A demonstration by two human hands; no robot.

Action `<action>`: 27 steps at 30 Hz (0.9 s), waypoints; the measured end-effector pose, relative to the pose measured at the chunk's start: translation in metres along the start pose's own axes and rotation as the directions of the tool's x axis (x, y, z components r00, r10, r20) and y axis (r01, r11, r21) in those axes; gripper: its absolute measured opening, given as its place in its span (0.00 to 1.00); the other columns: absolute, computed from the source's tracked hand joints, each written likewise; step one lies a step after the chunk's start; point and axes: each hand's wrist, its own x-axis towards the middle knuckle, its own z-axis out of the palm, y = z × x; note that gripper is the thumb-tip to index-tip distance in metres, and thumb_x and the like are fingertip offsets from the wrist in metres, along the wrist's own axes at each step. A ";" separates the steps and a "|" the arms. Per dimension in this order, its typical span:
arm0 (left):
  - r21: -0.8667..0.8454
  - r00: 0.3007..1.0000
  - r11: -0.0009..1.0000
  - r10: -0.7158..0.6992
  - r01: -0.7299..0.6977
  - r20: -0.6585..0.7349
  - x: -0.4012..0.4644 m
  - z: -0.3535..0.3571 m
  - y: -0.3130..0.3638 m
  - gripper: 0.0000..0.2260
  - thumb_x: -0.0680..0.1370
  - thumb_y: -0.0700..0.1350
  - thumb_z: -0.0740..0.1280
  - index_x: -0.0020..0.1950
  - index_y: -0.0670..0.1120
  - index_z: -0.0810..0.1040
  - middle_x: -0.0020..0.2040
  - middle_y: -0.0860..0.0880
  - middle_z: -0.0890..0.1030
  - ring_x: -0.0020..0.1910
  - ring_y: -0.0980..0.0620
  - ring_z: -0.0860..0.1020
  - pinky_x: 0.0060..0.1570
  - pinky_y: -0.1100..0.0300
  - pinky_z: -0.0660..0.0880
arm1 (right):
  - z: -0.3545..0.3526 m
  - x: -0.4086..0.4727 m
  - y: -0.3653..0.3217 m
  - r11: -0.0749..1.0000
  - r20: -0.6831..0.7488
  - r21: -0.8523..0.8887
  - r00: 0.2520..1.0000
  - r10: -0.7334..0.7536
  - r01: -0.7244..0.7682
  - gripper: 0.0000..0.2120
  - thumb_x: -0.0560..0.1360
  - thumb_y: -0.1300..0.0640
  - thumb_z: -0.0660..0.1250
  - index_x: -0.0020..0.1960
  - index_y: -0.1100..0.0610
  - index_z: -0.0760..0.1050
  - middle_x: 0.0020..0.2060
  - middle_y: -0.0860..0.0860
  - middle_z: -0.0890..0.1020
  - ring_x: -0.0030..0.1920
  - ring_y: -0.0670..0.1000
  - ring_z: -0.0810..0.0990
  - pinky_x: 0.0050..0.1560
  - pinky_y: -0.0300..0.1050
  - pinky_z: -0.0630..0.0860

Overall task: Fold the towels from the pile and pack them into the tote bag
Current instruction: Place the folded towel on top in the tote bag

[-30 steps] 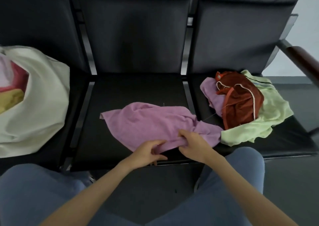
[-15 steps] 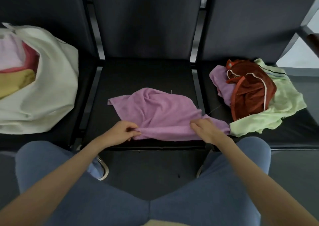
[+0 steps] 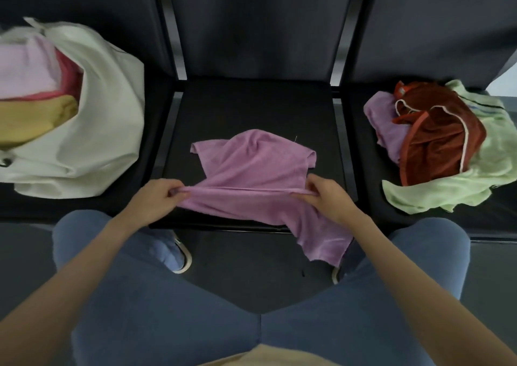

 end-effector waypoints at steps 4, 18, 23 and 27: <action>0.067 0.957 0.984 -0.176 0.164 0.231 0.002 0.005 -0.010 0.07 0.77 0.41 0.66 0.39 0.45 0.80 0.32 0.49 0.78 0.31 0.53 0.76 0.36 0.57 0.71 | 0.005 0.014 -0.009 0.985 -0.064 0.170 0.998 0.024 -0.013 0.09 0.74 0.56 0.68 0.39 0.61 0.75 0.32 0.53 0.78 0.32 0.51 0.73 0.36 0.49 0.73; -0.737 0.698 0.474 -0.717 0.481 -0.006 0.119 0.021 0.011 0.14 0.77 0.50 0.67 0.49 0.39 0.80 0.41 0.44 0.83 0.34 0.50 0.81 0.29 0.59 0.74 | 0.012 0.083 -0.065 0.992 -0.039 -0.107 0.998 0.057 -0.061 0.08 0.75 0.54 0.64 0.47 0.59 0.75 0.36 0.51 0.79 0.36 0.51 0.77 0.34 0.45 0.74; -0.645 0.686 0.596 -0.712 0.479 -0.149 0.140 0.025 0.022 0.14 0.76 0.55 0.68 0.48 0.43 0.75 0.38 0.46 0.80 0.39 0.46 0.81 0.40 0.53 0.80 | 0.002 0.085 -0.049 0.984 0.197 -0.005 0.965 0.173 -0.176 0.14 0.68 0.65 0.65 0.52 0.57 0.69 0.38 0.51 0.74 0.37 0.51 0.74 0.39 0.51 0.76; -0.489 0.687 0.680 -0.698 0.546 -0.204 0.151 0.024 0.030 0.14 0.76 0.51 0.68 0.44 0.40 0.72 0.36 0.48 0.76 0.34 0.51 0.76 0.32 0.59 0.73 | -0.005 0.081 -0.034 0.977 0.308 0.018 0.931 0.197 -0.213 0.17 0.68 0.71 0.63 0.52 0.56 0.67 0.43 0.51 0.73 0.41 0.51 0.74 0.36 0.46 0.75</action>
